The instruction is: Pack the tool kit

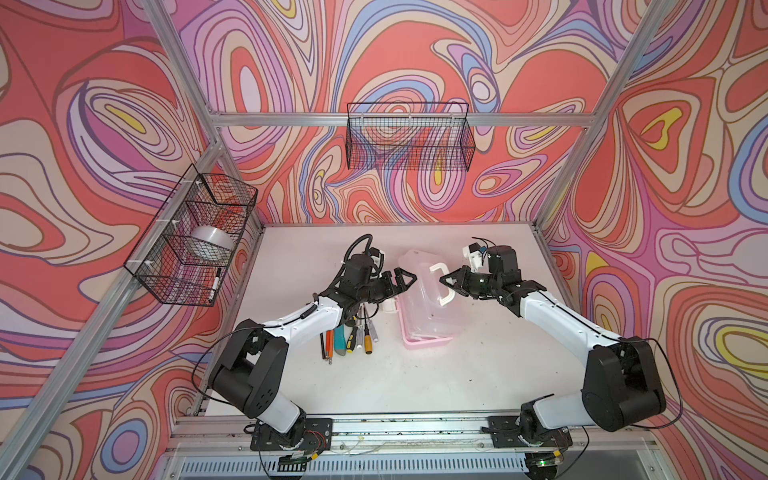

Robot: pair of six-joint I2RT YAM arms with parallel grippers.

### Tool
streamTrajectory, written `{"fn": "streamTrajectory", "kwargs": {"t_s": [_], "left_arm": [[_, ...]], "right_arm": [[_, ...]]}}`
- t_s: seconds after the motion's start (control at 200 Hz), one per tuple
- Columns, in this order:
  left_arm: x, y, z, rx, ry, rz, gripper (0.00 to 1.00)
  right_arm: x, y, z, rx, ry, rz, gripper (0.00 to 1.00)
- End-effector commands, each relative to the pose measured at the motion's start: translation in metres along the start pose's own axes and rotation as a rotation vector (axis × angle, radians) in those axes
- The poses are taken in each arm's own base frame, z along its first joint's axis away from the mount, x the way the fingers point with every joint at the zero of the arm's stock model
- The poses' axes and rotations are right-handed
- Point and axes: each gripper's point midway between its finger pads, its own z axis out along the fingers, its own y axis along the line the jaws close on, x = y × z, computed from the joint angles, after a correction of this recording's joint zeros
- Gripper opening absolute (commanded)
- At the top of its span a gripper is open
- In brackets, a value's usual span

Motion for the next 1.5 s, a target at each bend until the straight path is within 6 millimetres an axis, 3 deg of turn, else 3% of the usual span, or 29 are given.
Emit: {"fn": "streamTrajectory", "kwargs": {"t_s": [0.0,0.27,0.426,0.496,0.531,0.636,0.811,1.046,1.207,1.367,1.492], "left_arm": [[-0.011,-0.027,0.001,0.070,-0.021,0.027,0.93],[-0.010,-0.049,0.020,0.115,0.011,0.050,0.93],[-0.008,-0.058,0.031,0.135,0.028,0.055,0.92],[-0.010,-0.065,0.033,0.148,0.028,0.061,0.92],[-0.011,-0.069,0.035,0.150,0.031,0.065,0.92],[-0.012,-0.082,0.041,0.162,0.040,0.085,0.92],[-0.007,-0.102,0.063,0.180,0.076,0.111,0.92],[0.004,-0.104,0.106,0.187,0.149,0.099,0.92],[0.000,-0.110,0.117,0.180,0.162,0.121,0.93],[-0.006,-0.119,0.113,0.180,0.153,0.134,0.94],[-0.014,-0.134,0.111,0.202,0.145,0.128,0.93]], "right_arm": [[-0.005,0.027,-0.011,-0.100,-0.004,-0.042,0.00],[-0.001,0.035,-0.010,-0.165,0.027,-0.048,0.00],[-0.002,0.027,-0.013,-0.097,0.020,-0.064,0.00],[-0.005,0.014,-0.017,0.000,0.003,-0.075,0.28],[-0.007,0.010,-0.020,0.037,-0.012,-0.084,0.35],[-0.015,-0.008,-0.038,0.197,-0.087,-0.103,0.56],[-0.030,-0.038,-0.081,0.476,-0.224,-0.132,0.62],[-0.038,-0.058,-0.138,0.725,-0.368,-0.156,0.68],[-0.042,-0.052,-0.153,0.750,-0.410,-0.176,0.71],[-0.037,-0.023,-0.140,0.590,-0.354,-0.217,0.71],[-0.031,-0.002,-0.135,0.516,-0.313,-0.280,0.83]]}}
